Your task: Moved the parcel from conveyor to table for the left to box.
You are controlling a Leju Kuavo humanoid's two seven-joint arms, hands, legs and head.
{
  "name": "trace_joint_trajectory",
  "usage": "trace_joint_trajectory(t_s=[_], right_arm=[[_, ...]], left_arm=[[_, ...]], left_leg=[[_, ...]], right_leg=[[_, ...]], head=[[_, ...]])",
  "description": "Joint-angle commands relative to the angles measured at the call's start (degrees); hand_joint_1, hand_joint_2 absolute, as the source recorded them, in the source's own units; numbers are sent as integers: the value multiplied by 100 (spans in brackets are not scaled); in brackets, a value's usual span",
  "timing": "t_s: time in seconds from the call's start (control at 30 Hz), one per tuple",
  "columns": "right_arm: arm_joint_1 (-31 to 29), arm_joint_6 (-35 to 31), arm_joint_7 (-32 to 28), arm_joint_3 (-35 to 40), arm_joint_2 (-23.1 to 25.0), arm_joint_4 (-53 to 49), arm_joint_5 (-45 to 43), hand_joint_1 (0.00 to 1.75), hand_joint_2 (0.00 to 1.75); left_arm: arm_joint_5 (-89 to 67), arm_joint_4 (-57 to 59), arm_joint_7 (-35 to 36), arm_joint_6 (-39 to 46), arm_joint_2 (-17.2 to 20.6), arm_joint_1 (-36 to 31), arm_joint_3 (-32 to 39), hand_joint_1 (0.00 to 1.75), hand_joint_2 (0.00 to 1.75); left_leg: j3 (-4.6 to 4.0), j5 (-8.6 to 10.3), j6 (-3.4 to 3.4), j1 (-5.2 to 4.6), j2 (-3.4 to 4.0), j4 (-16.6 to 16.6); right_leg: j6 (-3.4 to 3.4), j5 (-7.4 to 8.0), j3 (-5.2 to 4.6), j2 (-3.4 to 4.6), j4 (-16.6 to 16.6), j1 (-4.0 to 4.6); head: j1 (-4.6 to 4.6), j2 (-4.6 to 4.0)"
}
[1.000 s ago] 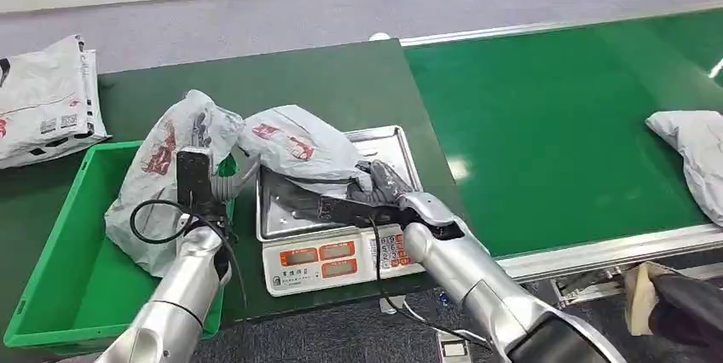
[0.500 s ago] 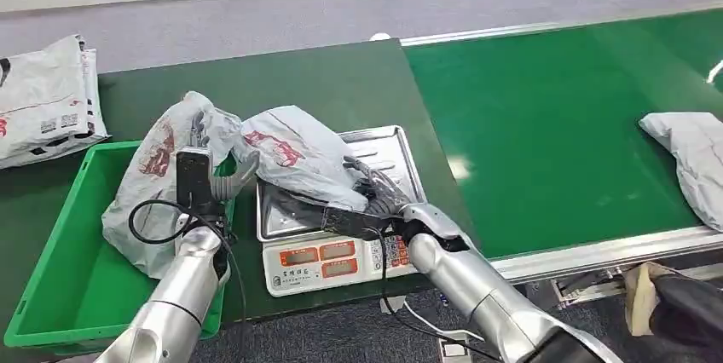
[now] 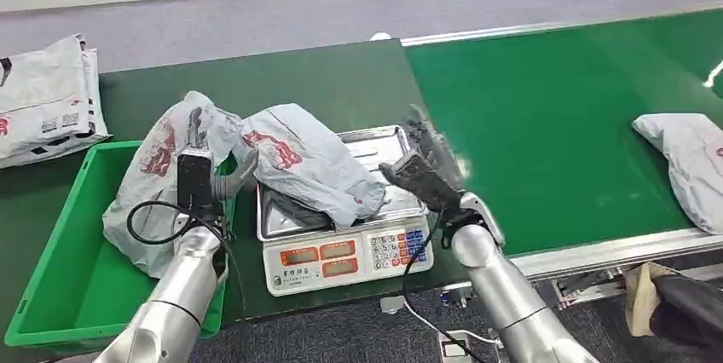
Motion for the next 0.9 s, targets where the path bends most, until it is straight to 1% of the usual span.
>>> trace_joint_trajectory(t_s=[0.03, 0.07, 0.1, 0.13, 0.17, 0.2, 0.3, 0.37, 0.43, 0.47, 0.5, 0.53, 0.6, 0.67, 0.7, 0.73, 0.8, 0.83, 0.87, 0.9], right_arm=[[-9, -730, -166, -1232, 263, 48, -772, 0, 175], [-83, -842, -203, -1301, 249, 200, -852, 0, 175], [-296, -1156, -225, -1399, 265, 617, -970, 0, 175], [-497, -1301, -220, -1449, 269, 1001, -1053, 0, 175], [-740, -1354, -155, -1448, 269, 1429, -1046, 0, 175], [-949, -1423, -249, -1463, 282, 1800, -1078, 0, 175], [-1071, -1448, -370, -1473, 312, 2030, -1121, 0, 175], [-1450, -1565, -88, -1449, 352, 2727, -1037, 0, 175], [-1975, -1612, -121, -1552, 470, 3651, -1147, 0, 175], [-2076, -1626, -119, -1545, 490, 3817, -1133, 0, 175], [-2224, -1669, -66, -1594, 532, 4105, -1159, 0, 175], [-2315, -1718, -32, -1591, 549, 4299, -1127, 0, 175], [-2373, -1673, 26, -1643, 584, 4498, -1152, 0, 175], [-2333, -1659, 10, -1716, 625, 4527, -1187, 0, 175], [-2303, -1616, -3, -1752, 645, 4494, -1190, 0, 175], [-2288, -1615, 0, -1759, 650, 4477, -1179, 0, 175], [-2281, -1621, -2, -1759, 655, 4475, -1176, 0, 175], [-2271, -1624, -1, -1752, 659, 4449, -1147, 0, 175], [-2239, -1585, -14, -1772, 687, 4378, -1108, 0, 175], [-2232, -1598, -10, -1772, 698, 4364, -1090, 0, 175]], left_arm=[[-274, 258, 35, 59, -132, -301, -272, 0, 175], [-399, 287, 12, 92, -142, -314, -402, 0, 175], [-658, 402, 37, -16, -135, -356, -714, 0, 175], [-927, 497, 37, -226, -108, -383, -1035, 0, 175], [-1103, 636, 116, -471, -113, -412, -1267, 0, 175], [-1210, 706, 170, -504, -136, -416, -1386, 0, 175], [-1210, 760, 139, -460, -160, -411, -1394, 0, 175], [-1993, 1034, 323, -366, -139, -500, -2062, 0, 175], [-2438, 1281, 558, -431, -286, -509, -2445, 0, 175], [-2600, 1331, 603, -368, -324, -490, -2585, 0, 175], [-2907, 1491, 784, -412, -364, -535, -2853, 0, 175], [-3199, 1564, 911, -334, -384, -554, -3094, 0, 175], [-3644, 1761, 1210, -461, -422, -625, -3461, 0, 175], [-4080, 2004, 1661, -1008, -441, -760, -3840, 0, 175], [-4233, 2100, 1909, -1463, -439, -838, -3971, 0, 175], [-4328, 2164, 2064, -1684, -436, -886, -4049, 0, 175], [-4324, 2160, 2060, -1692, -414, -903, -4041, 0, 175], [-4541, 2276, 2241, -2075, -416, -984, -4261, 0, 175], [-4584, 2247, 2456, -2437, -386, -995, -4252, 112, 175], [-4580, 2257, 2485, -2550, -371, -1002, -4237, 175, 175]], left_leg=[[8, -8, 0, 7, -5, 1], [1, -3, 0, 2, -9, 1], [7, -4, 1, 6, -19, 0], [2, -1, 1, 5, -18, 2], [9, -2, 1, 5, -18, -1], [2, -2, 2, 4, -10, 3], [2, -2, 3, -2, 2, 1], [6, -2, 2, 1, 7, -2], [4, -2, 1, -1, 9, 1], [10, -3, 0, 3, 15, -1], [6, -3, 1, -3, 9, 2], [3, -2, 2, -3, 2, 3], [1, 1, 6, -2, -3, 5], [14, -1, 7, 3, 2, -5], [11, -5, 7, 4, 4, 3], [4, 0, 6, 0, -2, 1], [4, 1, 5, 0, -1, 0], [-2, 1, 6, -1, 1, 3], [7, -1, 5, 0, 3, 0], [0, 2, 7, 2, -6, 4]], right_leg=[[-4, -6, 12, 1, -5, 7], [-2, -5, 5, -8, -1, 1], [-3, -7, 15, -13, -6, 6], [-1, -4, 11, -13, -5, 4], [-3, -3, 18, -10, -9, 4], [0, 0, 10, -6, -5, 3], [1, 2, 6, 4, -3, -6], [3, 8, 10, 11, -8, -4], [4, 8, 6, 12, -4, -7], [2, 10, 10, 20, -8, -3], [6, 7, 5, 11, -1, -8], [7, 6, 5, 4, -1, -7], [8, 6, 6, 0, -2, -6], [5, 7, 21, 9, -14, -1], [6, 4, 17, 9, -8, 0], [7, 4, 10, 3, -5, -4], [5, 6, 9, 4, -5, -4], [7, 5, 3, 2, -2, -6], [4, 5, 11, 8, -4, -4], [7, 7, 11, -3, -4, -2]], head=[[-2, 0], [0, 0], [0, 0], [-2, 0], [-2, 0], [0, 0], [0, 0], [0, 0], [0, 0], [0, 0], [0, 0], [0, 0], [0, 0], [-2, 0], [0, 0], [-2, 0], [0, 0], [0, 0], [0, 0], [-2, 0]])
